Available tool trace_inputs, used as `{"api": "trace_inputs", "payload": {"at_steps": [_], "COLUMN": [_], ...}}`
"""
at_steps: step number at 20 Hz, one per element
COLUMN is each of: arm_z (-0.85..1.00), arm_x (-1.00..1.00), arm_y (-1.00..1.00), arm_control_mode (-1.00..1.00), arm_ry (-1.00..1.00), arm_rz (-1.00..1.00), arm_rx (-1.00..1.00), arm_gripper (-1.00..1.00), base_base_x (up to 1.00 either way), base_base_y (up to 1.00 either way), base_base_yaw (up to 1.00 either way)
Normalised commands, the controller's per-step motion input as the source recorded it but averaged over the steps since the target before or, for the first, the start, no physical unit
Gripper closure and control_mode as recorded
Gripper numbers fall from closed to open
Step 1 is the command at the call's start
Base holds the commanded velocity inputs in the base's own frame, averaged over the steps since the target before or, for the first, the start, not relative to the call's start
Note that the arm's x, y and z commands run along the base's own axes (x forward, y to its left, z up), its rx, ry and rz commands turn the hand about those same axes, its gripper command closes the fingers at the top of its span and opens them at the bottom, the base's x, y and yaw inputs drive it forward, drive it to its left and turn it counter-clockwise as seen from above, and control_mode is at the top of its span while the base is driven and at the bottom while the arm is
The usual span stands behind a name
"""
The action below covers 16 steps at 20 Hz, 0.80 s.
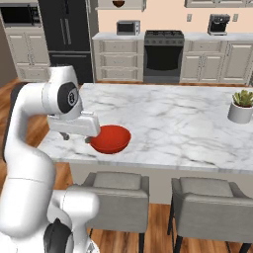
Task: Pick up the bowls from the cabinet and place each bowl in front of a stool on the dining counter.
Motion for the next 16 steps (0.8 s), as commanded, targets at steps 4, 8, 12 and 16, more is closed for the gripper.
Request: {"api": "trace_inputs", "payload": {"at_steps": [4, 8, 12, 16], "arm_z": [0.0, 0.0, 0.0, -0.12], "arm_x": [-0.82, -0.4, 0.0, 0.0], "arm_y": [-0.04, 0.0, 0.0, 0.21], "arm_control_mode": [-1.0, -1.0, -1.0, -1.0], "arm_ry": [0.0, 0.0, 0.0, 0.0], "arm_rz": [0.31, 0.2, 0.0, 0.0], "arm_rx": [0.0, 0.0, 0.0, 0.01], "arm_gripper": [-1.0, -1.0, -1.0, -1.0], "base_base_x": [0.0, 0.0, 0.0, 0.0], "base_base_y": [0.0, 0.0, 0.0, 0.0], "base_base_yaw": [0.0, 0.0, 0.0, 0.0]}}
